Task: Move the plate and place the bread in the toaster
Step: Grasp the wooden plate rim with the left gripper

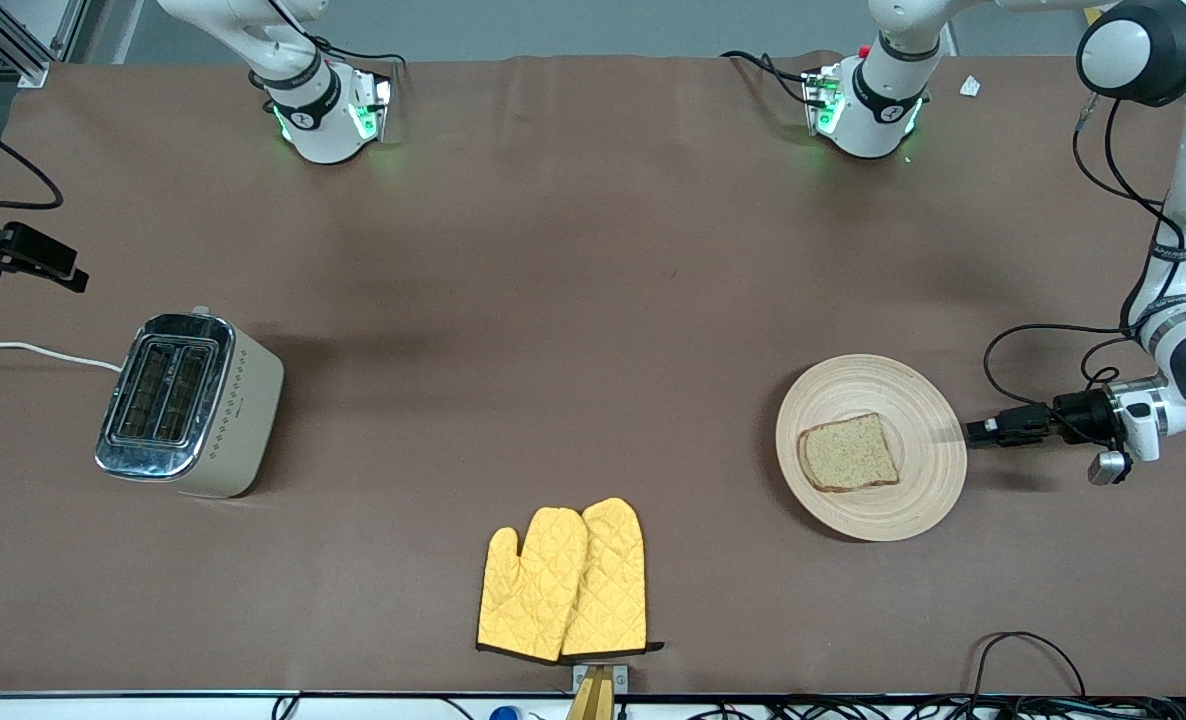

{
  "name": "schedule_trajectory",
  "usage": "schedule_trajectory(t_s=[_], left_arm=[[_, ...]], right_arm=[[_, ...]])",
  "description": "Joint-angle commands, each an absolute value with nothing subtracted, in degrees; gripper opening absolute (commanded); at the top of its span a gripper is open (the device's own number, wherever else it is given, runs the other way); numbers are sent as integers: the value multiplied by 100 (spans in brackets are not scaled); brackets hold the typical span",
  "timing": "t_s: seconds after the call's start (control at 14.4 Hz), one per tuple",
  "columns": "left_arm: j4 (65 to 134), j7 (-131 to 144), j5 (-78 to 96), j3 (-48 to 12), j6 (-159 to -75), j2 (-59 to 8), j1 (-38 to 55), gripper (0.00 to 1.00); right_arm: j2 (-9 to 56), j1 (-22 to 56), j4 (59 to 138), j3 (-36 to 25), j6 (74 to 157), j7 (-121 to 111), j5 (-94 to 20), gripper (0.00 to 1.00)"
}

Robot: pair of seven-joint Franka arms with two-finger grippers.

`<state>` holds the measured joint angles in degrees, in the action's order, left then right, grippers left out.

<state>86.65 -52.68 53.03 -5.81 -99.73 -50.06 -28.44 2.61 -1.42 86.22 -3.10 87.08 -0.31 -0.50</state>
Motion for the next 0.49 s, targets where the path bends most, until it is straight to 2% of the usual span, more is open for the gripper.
schedule_trajectory(t_s=[0.0, 0.42], left_arm=[[8543, -5124, 5396, -598, -10019, -5089, -2795, 58], [8543, -5080, 5555, -589, -10177, -5177, -2672, 53]], right_arm=[[228, -220, 8684, -264, 8762, -62, -123, 100], [308, -132, 8657, -246, 8833, -62, -483, 100]])
